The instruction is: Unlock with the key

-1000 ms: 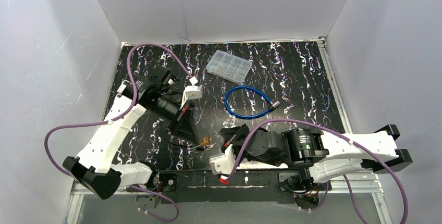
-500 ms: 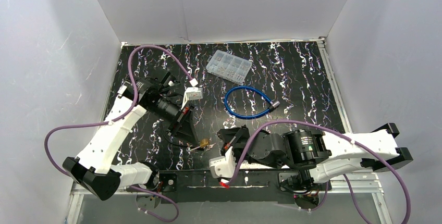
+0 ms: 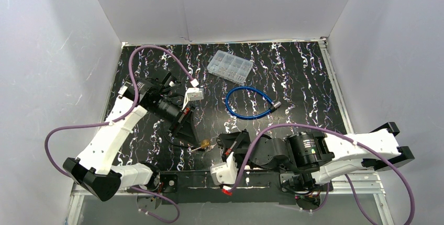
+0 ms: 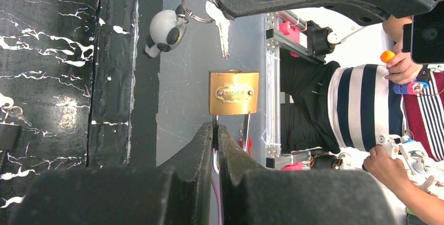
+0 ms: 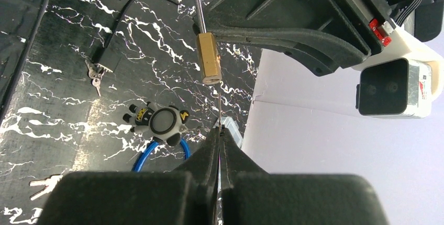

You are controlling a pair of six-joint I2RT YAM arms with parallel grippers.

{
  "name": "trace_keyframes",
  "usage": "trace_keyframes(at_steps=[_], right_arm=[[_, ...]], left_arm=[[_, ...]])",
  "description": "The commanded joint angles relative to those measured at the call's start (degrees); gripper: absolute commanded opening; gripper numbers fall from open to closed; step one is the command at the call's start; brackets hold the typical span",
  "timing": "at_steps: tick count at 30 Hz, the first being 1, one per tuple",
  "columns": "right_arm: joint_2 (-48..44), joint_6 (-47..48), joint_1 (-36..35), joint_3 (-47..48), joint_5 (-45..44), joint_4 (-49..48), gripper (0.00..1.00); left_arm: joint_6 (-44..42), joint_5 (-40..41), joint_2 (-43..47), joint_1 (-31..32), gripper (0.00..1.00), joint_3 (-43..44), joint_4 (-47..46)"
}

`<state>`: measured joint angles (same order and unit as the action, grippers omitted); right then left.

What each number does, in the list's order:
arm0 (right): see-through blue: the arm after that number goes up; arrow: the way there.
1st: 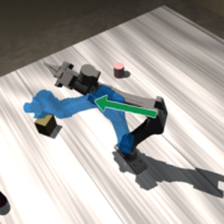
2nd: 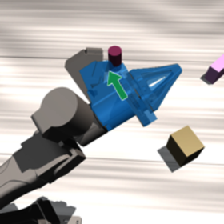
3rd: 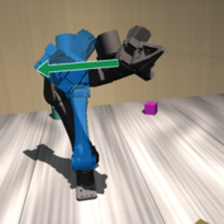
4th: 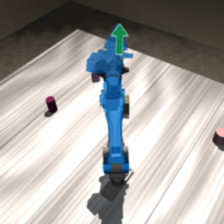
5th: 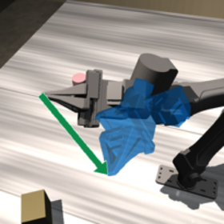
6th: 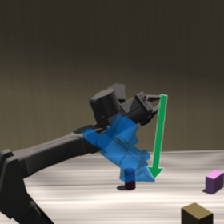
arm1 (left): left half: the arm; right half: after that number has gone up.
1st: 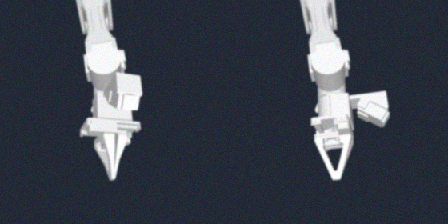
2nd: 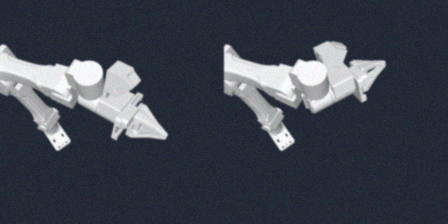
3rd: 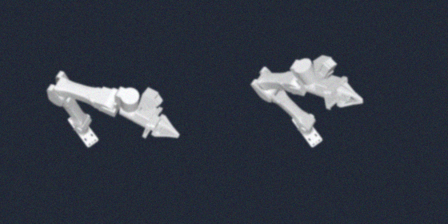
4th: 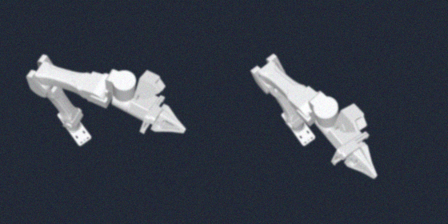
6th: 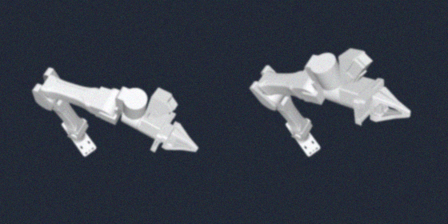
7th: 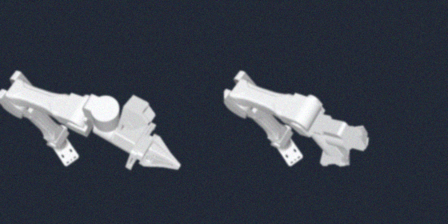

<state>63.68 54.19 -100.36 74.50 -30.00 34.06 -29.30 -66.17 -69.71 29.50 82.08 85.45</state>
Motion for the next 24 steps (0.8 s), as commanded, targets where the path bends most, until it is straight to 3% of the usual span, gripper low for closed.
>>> trace_keyframes(at_steps=[1, 24], right_arm=[[0.2, -0.2, -0.9, 3.3, 0.2, -0.7, 0.01], [2.5, -1.0, -2.7, 3.6, 1.6, -2.0, 0.01]], left_arm=[[0.3, -1.8, 0.7, 0.3, 0.0, 0.1, 3.3], [-0.9, -2.1, 0.2, 0.3, 0.0, 1.3, 4.0]])
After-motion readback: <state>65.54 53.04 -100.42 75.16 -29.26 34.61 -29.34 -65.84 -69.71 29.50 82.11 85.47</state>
